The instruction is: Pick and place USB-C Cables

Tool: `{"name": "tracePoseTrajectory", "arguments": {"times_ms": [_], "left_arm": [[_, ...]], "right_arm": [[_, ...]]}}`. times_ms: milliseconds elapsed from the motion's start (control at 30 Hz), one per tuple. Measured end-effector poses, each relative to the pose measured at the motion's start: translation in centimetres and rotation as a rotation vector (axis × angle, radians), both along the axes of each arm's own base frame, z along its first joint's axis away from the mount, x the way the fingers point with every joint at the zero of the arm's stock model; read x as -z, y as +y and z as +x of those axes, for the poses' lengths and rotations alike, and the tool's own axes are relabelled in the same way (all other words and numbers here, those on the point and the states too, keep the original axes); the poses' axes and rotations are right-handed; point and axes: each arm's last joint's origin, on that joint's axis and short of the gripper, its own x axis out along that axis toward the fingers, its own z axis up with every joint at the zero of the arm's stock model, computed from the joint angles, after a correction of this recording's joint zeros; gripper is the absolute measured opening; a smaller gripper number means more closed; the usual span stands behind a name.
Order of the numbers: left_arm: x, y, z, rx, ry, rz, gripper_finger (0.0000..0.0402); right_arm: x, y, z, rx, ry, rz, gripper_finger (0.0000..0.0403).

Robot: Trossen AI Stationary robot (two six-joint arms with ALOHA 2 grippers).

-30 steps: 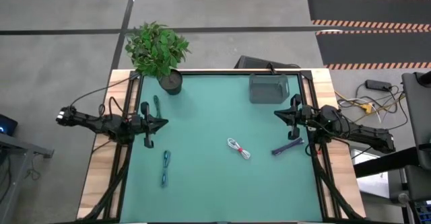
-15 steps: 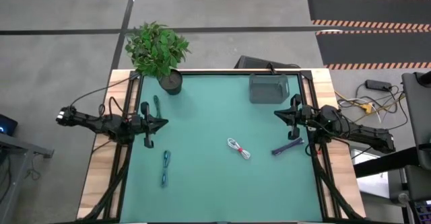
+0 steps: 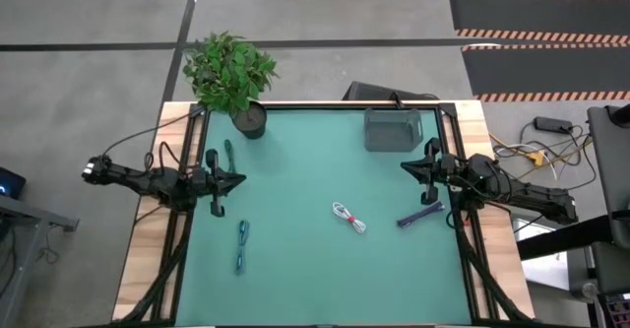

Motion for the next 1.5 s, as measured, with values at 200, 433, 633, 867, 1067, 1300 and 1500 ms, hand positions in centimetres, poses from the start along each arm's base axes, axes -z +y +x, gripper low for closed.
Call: {"name": "tracePoseTrajectory", "arguments": {"times_ms": [200, 433, 633, 867, 1067, 1300, 1500], "left_arm": [[0.0, 0.0, 0.0, -0.001, 0.003, 0.019, 0.0000], [0.0, 0.0, 0.0, -0.027, 0.057, 0.307, 0.0000], [-0.1, 0.0, 0.0, -0.030, 0.055, 0.329, 0.0000], [-1.5, -0.3, -0.1, 0.113, -0.162, -0.062, 0.0000], [-3.6, -0.1, -0.8, 0.154, -0.415, -0.251, 0.0000], [-4.8, 0.1, -1.5, 0.165, -0.558, -0.281, 0.0000], [-5.0, 0.3, -1.6, 0.114, -0.580, -0.302, 0.0000]], "right_arm": [[-0.1, 0.0, 0.0, -0.034, -0.046, 0.248, 0.0009], [-0.1, 0.0, 0.0, -0.081, -0.115, 0.670, 0.0009], [-0.6, 0.1, 0.0, -0.106, -0.152, 0.646, 0.0009], [-1.9, 0.2, -0.3, -0.146, -0.261, 0.494, 0.0009], [-1.7, 0.2, -0.3, -0.113, -0.235, 0.392, 0.0009], [-2.4, 0.1, -0.5, -0.088, -0.307, 0.346, 0.0009], [-3.1, 0.8, -0.2, -0.242, -0.325, 0.369, 0.0009]]}}
